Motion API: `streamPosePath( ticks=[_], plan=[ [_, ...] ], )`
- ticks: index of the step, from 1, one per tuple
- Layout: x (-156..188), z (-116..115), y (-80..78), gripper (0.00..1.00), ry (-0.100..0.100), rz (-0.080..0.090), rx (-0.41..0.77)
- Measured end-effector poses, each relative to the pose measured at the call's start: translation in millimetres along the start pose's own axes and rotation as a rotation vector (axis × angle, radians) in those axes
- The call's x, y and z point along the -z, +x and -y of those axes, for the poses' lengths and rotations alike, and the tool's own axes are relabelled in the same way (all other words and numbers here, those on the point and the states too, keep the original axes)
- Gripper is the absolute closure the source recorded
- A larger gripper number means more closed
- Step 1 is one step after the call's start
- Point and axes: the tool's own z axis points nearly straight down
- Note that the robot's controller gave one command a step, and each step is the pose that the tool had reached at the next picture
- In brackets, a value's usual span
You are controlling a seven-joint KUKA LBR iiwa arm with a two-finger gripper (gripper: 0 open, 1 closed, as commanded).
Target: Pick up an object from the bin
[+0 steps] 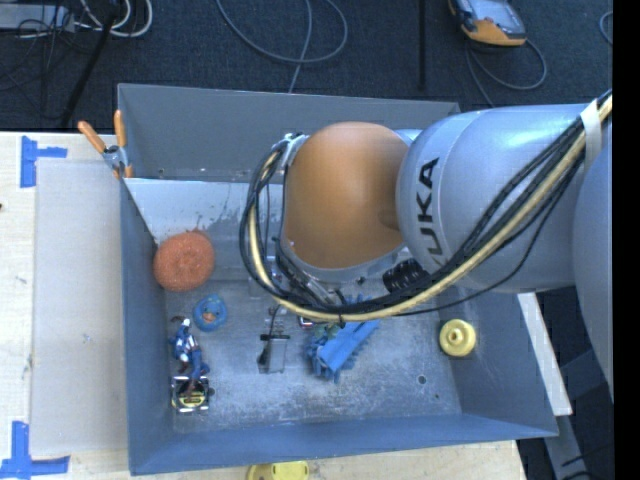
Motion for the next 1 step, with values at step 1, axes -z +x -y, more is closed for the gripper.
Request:
streamPosePath(
  ticks=[1],
  plan=[
    [-41.2, -18.9, -12.7, 0.00, 0.000, 0.004, 0.142]
  ],
)
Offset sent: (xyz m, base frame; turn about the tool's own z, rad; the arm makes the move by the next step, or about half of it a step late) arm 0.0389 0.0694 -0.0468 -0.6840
